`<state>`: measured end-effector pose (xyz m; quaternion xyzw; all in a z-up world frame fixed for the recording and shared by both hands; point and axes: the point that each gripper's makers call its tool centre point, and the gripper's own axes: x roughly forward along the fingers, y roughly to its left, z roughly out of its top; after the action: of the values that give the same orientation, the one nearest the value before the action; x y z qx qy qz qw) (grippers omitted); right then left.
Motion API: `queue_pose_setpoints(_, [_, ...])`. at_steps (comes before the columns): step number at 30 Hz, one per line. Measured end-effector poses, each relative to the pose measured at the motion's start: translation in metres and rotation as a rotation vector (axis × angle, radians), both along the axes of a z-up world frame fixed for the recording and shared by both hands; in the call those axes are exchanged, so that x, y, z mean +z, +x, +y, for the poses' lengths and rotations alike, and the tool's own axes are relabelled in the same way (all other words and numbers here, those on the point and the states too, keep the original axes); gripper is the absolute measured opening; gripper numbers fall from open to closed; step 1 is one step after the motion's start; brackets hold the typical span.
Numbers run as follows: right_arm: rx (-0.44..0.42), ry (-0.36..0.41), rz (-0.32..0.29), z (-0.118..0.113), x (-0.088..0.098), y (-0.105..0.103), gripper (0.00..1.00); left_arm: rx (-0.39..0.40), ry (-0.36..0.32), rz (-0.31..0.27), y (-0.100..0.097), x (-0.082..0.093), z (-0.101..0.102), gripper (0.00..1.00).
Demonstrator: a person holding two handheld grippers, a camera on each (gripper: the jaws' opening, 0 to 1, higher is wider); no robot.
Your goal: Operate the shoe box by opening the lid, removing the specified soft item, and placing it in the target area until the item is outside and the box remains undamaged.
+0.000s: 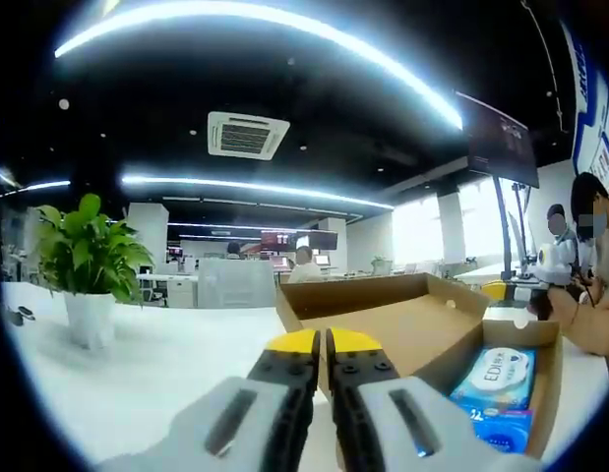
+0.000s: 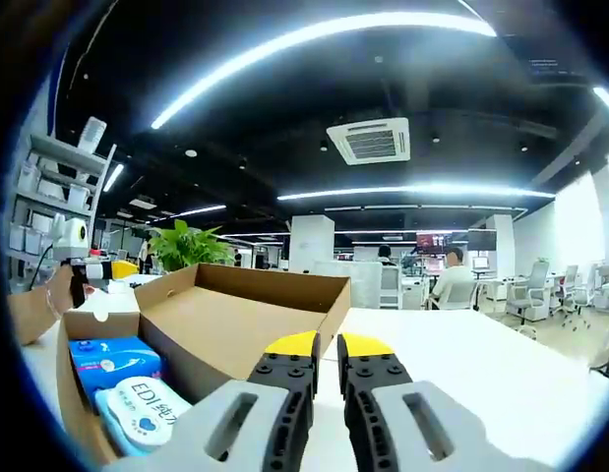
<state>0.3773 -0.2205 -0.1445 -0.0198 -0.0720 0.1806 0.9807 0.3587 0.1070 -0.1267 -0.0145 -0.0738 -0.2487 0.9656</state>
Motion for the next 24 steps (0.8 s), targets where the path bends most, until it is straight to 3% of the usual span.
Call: queue_pose_setpoints(24, [0.032,0.006,0.015,0.007,-0.004,0.000,0.07,-0.014,0.029,0.074,0.009,-0.021,-0.005,0.03])
